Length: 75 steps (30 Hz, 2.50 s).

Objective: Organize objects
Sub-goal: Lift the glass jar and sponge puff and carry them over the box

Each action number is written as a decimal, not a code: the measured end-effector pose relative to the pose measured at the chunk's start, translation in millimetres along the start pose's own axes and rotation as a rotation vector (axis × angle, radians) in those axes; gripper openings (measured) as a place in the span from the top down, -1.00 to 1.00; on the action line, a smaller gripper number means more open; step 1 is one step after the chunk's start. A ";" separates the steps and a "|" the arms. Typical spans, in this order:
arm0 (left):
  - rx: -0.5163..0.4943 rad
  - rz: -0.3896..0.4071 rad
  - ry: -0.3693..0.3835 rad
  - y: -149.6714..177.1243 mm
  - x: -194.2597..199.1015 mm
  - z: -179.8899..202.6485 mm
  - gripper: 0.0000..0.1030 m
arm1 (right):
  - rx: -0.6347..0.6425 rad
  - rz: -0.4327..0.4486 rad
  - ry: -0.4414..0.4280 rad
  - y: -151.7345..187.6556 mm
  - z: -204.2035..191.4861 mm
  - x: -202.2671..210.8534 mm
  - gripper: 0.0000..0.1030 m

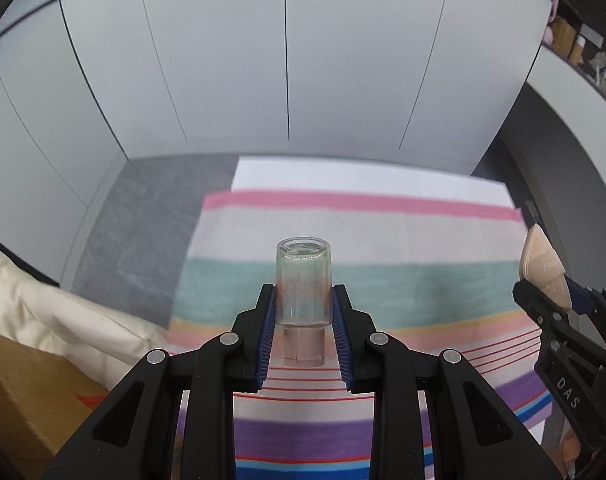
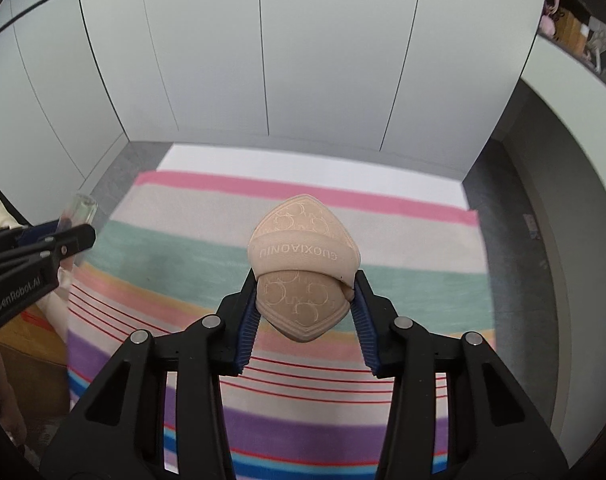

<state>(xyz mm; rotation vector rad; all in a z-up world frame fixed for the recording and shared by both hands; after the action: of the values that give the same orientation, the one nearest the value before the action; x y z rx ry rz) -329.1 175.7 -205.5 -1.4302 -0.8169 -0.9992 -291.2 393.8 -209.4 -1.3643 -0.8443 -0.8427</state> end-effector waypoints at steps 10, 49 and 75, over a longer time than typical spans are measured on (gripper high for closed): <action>-0.032 0.090 -0.002 -14.7 94.4 14.6 0.45 | -0.005 0.108 -0.001 -20.9 2.4 110.9 0.13; -0.022 0.190 -0.002 185.6 272.3 -11.0 0.45 | 0.051 0.175 -0.011 143.9 1.5 260.5 0.12; 0.012 0.052 -0.026 247.1 244.6 -47.9 0.45 | -0.023 0.078 0.006 225.9 19.5 270.8 0.11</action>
<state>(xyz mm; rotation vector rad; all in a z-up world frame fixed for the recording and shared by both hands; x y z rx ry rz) -13.4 87.0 -80.6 -1.4497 -0.8000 -0.9365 34.0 415.4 -73.4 -1.4052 -0.7743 -0.7973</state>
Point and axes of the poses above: each gripper's, at about its wrist camera, not at the fingertips, and x roughly against the way its jaws point, z to its right, y to its underside, the point moved 2 cm from there along -x, roughly the way its jaws point, and after that the axes turned 7 degrees about -z, right-handed, at the moved point
